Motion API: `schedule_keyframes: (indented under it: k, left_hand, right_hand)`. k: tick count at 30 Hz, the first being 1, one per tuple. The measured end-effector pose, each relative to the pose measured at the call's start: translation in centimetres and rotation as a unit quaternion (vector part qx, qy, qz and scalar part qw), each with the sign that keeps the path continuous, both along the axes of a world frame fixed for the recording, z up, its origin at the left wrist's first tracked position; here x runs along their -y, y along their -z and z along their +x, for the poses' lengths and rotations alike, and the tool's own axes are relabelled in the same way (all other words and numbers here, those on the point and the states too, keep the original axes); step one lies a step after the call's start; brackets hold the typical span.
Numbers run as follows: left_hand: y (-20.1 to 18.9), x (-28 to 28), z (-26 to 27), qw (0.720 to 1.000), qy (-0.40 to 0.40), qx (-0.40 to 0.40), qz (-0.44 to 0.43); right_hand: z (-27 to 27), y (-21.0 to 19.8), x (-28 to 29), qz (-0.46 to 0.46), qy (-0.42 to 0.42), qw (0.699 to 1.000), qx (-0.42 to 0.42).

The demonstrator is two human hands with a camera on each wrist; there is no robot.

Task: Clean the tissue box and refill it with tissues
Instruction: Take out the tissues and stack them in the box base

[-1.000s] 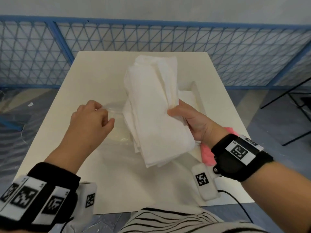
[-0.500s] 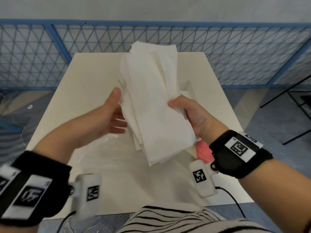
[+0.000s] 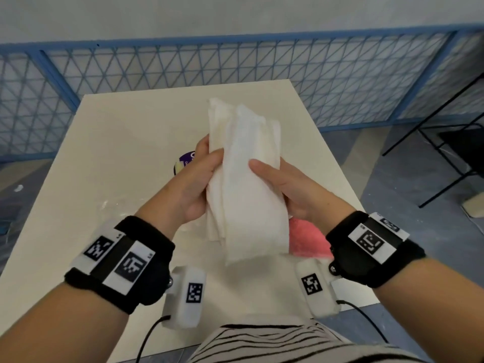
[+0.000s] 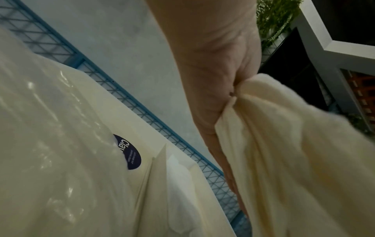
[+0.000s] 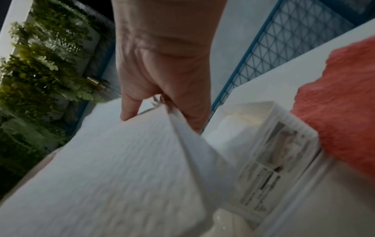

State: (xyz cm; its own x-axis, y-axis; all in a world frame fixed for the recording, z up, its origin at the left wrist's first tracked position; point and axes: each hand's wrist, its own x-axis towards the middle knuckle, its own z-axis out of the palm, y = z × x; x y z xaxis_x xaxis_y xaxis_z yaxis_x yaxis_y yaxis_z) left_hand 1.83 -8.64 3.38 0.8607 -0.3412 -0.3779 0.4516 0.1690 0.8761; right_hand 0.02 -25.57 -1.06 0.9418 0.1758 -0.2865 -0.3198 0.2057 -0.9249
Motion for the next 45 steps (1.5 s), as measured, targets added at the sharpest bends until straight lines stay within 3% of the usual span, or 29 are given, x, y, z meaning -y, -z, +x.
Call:
schedule_keyframes:
  k: [5, 9, 13, 21, 24, 33, 39, 45]
  left_hand:
    - [1.1, 1.1, 0.1, 0.999, 0.003, -0.041, -0.037]
    - [1.5, 1.9, 0.1, 0.997, -0.005, -0.077, -0.028]
    - [1.6, 1.5, -0.2, 0.994, 0.032, -0.086, -0.053]
    - [2.7, 1.3, -1.0, 0.992, 0.002, -0.112, -0.063]
    - [2.9, 1.4, -1.2, 0.991, -0.004, -0.11, -0.079]
    - [3.3, 1.1, -0.9, 0.986, -0.014, -0.121, -0.115]
    - [3.2, 1.3, -1.1, 0.98, -0.01, -0.144, -0.137]
    - [3.5, 1.4, -1.0, 0.978, -0.015, -0.154, -0.14]
  right_hand:
    - [0.2, -0.2, 1.1, -0.073, 0.1, 0.992, 0.018]
    - [0.2, -0.5, 1.0, -0.124, 0.105, 0.985, 0.061]
    - [0.5, -0.7, 0.7, -0.133, 0.122, 0.981, 0.066]
    - [1.6, -1.6, 0.6, -0.084, 0.165, 0.982, 0.044]
    - [1.8, -1.6, 0.6, -0.108, 0.182, 0.977, 0.022]
    - [1.3, -1.7, 1.0, -0.178, 0.092, 0.98, -0.014]
    - [0.8, -2.4, 1.1, -0.123, 0.123, 0.984, 0.029]
    - [1.0, -2.5, 1.0, -0.204, 0.158, 0.962, 0.088]
